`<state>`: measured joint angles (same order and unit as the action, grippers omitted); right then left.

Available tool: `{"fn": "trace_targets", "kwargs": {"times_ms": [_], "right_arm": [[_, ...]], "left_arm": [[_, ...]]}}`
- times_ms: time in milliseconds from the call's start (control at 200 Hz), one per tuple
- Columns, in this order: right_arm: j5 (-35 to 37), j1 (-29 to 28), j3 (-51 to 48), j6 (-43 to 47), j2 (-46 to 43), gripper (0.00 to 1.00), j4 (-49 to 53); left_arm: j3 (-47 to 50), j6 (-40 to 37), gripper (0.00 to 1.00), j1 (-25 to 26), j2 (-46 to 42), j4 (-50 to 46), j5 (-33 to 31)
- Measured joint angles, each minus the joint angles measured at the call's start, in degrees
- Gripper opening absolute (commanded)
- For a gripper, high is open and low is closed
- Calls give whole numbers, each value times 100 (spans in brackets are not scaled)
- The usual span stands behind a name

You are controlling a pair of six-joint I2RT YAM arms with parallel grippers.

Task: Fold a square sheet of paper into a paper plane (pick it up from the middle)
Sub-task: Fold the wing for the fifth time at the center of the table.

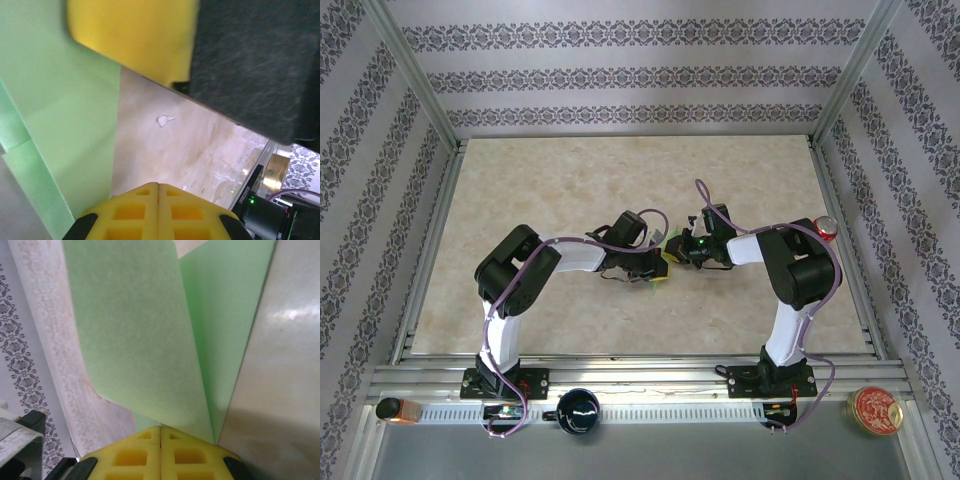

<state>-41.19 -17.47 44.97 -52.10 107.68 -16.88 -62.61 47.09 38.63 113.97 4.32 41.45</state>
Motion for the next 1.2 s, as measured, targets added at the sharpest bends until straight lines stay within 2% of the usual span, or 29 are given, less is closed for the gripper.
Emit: {"fn": "trace_targets", "kwargs": {"times_ms": [190, 455, 849, 1199], "right_arm": [[2, 0, 20, 4, 0, 8, 42], [2, 0, 42, 35, 7, 8, 96], [15, -4, 81, 114, 7, 8, 190], [170, -107, 72, 177, -216, 10, 334]], "left_arm": [[188, -39, 0, 0, 0, 24, -11], [619, -15, 0, 0, -125, 518, 11], [1250, -9, 1, 44, -557, 560, 125], [1307, 7, 0, 44, -588, 562, 164]]}}
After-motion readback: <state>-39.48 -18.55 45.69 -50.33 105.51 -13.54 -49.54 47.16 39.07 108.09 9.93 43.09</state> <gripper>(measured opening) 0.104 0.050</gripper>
